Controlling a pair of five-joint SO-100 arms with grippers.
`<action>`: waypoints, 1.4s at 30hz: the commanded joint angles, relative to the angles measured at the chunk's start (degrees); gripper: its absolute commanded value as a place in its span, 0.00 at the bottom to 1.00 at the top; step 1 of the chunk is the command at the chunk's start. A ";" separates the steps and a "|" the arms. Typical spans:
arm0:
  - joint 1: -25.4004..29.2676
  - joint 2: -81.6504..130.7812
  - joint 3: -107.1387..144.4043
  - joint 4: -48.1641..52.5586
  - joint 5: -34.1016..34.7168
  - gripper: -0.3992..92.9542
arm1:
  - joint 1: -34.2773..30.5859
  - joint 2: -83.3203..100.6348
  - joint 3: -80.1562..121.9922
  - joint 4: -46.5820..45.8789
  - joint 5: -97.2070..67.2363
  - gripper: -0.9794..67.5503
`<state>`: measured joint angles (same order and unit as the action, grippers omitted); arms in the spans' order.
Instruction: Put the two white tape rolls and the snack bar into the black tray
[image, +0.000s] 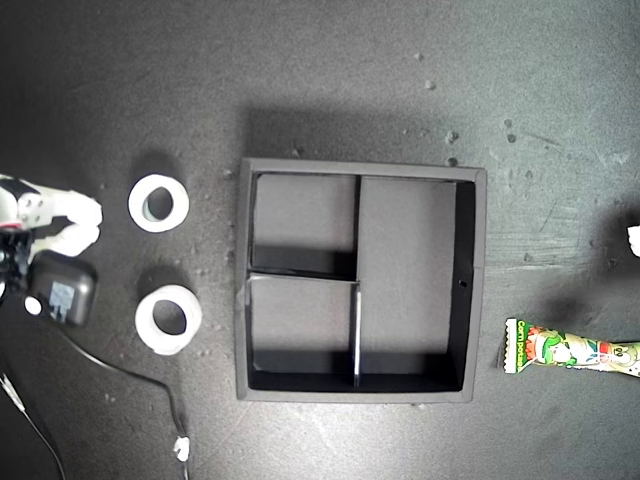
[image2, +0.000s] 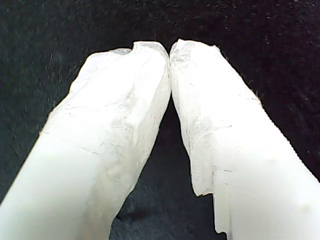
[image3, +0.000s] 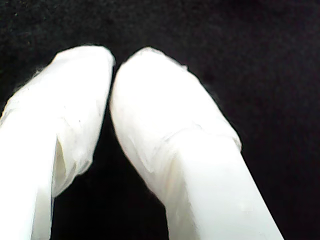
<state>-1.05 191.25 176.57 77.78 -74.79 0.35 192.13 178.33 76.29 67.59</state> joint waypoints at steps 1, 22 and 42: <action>-1.23 2.90 3.25 0.79 -2.72 0.01 | 1.76 -0.18 0.70 -8.79 -1.32 0.15; 5.27 2.81 -1.93 -26.98 -13.01 0.01 | 2.72 -0.18 0.70 -51.42 29.97 0.01; 6.50 -24.35 -12.04 -34.72 0.09 0.14 | -10.11 -0.26 -11.87 -43.59 11.25 0.01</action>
<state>5.45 169.54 167.52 45.18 -74.88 -8.96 191.43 167.87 32.43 78.66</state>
